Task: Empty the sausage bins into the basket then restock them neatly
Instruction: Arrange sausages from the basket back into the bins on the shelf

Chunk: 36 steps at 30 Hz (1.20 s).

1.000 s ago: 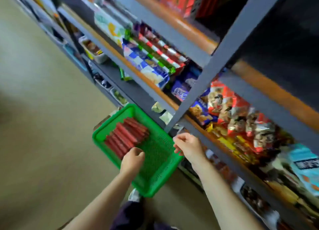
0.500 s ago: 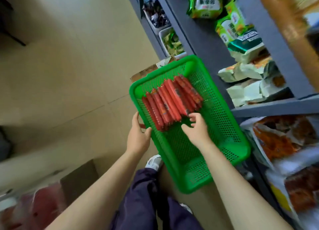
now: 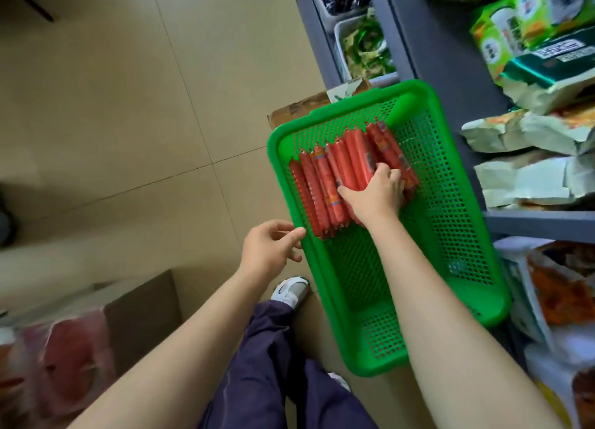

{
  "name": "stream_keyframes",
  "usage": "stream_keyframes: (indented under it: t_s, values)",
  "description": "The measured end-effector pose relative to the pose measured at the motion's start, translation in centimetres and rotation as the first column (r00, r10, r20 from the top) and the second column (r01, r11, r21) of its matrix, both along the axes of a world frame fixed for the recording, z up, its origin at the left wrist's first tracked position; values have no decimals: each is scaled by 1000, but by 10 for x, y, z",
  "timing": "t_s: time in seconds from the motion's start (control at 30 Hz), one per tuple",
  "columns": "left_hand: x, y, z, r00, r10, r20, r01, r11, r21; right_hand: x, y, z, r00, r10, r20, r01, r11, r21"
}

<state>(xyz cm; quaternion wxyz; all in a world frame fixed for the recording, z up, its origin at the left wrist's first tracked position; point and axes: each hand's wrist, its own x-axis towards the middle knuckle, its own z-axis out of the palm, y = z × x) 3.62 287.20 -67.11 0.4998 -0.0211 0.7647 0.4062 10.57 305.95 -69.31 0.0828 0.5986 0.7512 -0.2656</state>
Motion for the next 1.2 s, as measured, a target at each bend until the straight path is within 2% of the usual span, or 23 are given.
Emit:
stream_keyframes:
  t_s: [0.1,0.33,0.47,0.63,0.7,0.8,0.87,0.9,1.0,1.1,1.2]
  values:
    - [-5,1,0,1000,-9,7,9,1000,-5,-8,-10,-7,1000,8,-11,-8,999,-35]
    - [-5,0,0,1000,-9,-22,9,1000,-29,-19,-28,-7,975,189,113,-201,973,109]
    - [-1,2,0,998,-5,-70,1,999,-53,-16,-25,-7,961,252,112,-264,957,118]
    - [10,7,0,983,-25,-183,1,991,-132,-6,-27,-2,984,172,55,-174,984,31]
    - [13,10,4,980,-8,-201,-27,985,-172,2,-28,7,998,60,-24,-61,997,-41]
    - [17,16,20,972,110,-206,-153,967,-204,25,-40,30,979,-85,-187,51,983,-179]
    - [22,20,42,969,176,-171,-200,970,-135,42,-52,61,906,-256,-337,123,921,-370]
    - [26,23,59,975,193,-109,-200,978,-65,51,-58,82,844,-366,-393,144,859,-492]
    - [41,34,128,979,101,178,-136,972,193,80,-77,158,680,-568,-463,70,680,-730]
    - [62,46,203,913,-40,406,-138,906,400,105,-90,237,575,-638,-512,-26,612,-791]
    - [84,56,267,871,-193,452,-88,843,531,127,-92,307,467,-687,-556,-79,594,-800]
